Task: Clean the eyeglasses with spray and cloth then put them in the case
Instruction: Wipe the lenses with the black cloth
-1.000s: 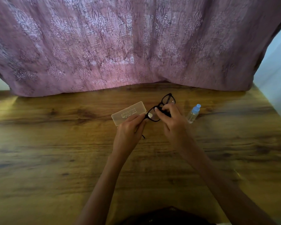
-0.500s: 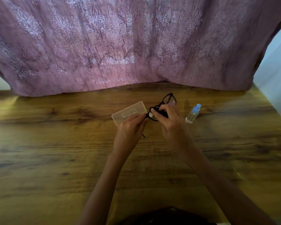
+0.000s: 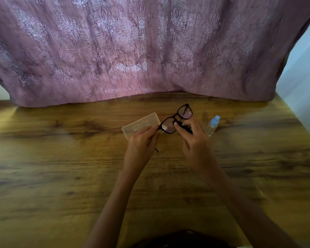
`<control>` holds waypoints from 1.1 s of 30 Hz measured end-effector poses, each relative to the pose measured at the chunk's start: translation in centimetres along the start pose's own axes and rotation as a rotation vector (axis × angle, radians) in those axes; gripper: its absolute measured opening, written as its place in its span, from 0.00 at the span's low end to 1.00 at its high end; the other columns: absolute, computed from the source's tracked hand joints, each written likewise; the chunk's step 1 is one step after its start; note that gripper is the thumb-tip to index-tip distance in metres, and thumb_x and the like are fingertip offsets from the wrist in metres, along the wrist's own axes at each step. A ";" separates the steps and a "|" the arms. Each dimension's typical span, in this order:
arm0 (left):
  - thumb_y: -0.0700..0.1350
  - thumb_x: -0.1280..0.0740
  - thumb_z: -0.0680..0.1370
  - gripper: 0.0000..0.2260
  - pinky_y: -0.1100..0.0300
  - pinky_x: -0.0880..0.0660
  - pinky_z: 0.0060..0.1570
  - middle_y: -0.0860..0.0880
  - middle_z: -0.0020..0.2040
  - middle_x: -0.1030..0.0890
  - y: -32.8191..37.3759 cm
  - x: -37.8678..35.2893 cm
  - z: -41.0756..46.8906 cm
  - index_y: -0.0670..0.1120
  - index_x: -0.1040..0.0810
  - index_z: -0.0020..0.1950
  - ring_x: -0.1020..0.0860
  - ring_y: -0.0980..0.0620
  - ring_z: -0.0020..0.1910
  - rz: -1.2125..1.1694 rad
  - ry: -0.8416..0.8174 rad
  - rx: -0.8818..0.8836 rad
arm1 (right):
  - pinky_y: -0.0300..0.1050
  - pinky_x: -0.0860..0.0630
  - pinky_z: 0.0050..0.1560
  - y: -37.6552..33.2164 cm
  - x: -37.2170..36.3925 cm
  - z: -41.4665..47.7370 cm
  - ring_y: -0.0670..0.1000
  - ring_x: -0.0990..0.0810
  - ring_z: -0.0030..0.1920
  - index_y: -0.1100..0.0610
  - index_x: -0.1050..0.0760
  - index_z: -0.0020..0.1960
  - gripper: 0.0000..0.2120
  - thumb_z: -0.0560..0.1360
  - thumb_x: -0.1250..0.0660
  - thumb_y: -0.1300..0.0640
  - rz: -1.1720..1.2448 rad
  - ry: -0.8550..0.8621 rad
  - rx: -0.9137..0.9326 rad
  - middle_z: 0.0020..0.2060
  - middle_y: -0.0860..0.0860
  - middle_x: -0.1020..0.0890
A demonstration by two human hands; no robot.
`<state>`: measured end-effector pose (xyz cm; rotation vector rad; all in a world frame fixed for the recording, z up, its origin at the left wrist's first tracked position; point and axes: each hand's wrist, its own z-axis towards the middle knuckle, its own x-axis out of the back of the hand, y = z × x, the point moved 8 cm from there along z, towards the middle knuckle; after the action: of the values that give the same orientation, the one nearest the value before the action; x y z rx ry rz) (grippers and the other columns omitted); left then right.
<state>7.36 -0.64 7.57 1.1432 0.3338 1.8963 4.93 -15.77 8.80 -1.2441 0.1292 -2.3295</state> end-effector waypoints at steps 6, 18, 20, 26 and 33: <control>0.39 0.31 0.77 0.10 0.56 0.19 0.41 0.46 0.49 0.16 -0.2 0.0 -0.1 0.40 0.18 0.57 0.18 0.53 0.44 0.005 -0.009 0.000 | 0.38 0.28 0.58 -2.3 -0.4 -1.0 0.55 0.24 0.53 0.66 0.22 0.61 0.18 0.77 0.44 0.64 0.008 -0.011 0.033 0.51 0.61 0.21; 0.43 0.36 0.79 0.12 0.58 0.19 0.40 0.46 0.49 0.16 1.1 -0.2 0.1 0.42 0.19 0.59 0.18 0.53 0.44 0.022 -0.038 -0.048 | 0.41 0.26 0.59 -2.9 -0.5 -0.3 0.57 0.23 0.54 0.67 0.23 0.61 0.17 0.77 0.44 0.65 0.030 -0.020 0.049 0.51 0.61 0.22; 0.41 0.34 0.78 0.10 0.60 0.20 0.41 0.46 0.48 0.16 1.2 -0.2 0.1 0.41 0.19 0.58 0.18 0.53 0.44 0.030 -0.025 -0.044 | 0.40 0.26 0.58 -2.6 -0.3 -0.6 0.56 0.24 0.54 0.67 0.23 0.61 0.17 0.77 0.43 0.65 0.049 -0.012 0.031 0.51 0.61 0.22; 0.42 0.35 0.78 0.11 0.59 0.20 0.40 0.46 0.47 0.16 1.4 -0.3 0.2 0.41 0.19 0.57 0.18 0.53 0.43 0.026 -0.015 -0.041 | 0.40 0.24 0.54 -2.8 -0.1 -0.6 0.55 0.24 0.53 0.67 0.22 0.60 0.16 0.78 0.43 0.64 0.050 -0.005 0.010 0.50 0.60 0.22; 0.45 0.38 0.79 0.13 0.58 0.19 0.38 0.45 0.47 0.16 1.3 -0.2 -0.1 0.40 0.19 0.58 0.18 0.52 0.42 0.035 -0.024 -0.060 | 0.44 0.21 0.53 -2.4 -0.3 0.7 0.56 0.23 0.54 0.66 0.22 0.61 0.15 0.75 0.38 0.66 0.051 -0.013 -0.042 0.52 0.60 0.22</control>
<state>6.61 -1.55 8.16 1.1373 0.2436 1.9087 4.70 -13.40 9.75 -1.2613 0.2036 -2.2857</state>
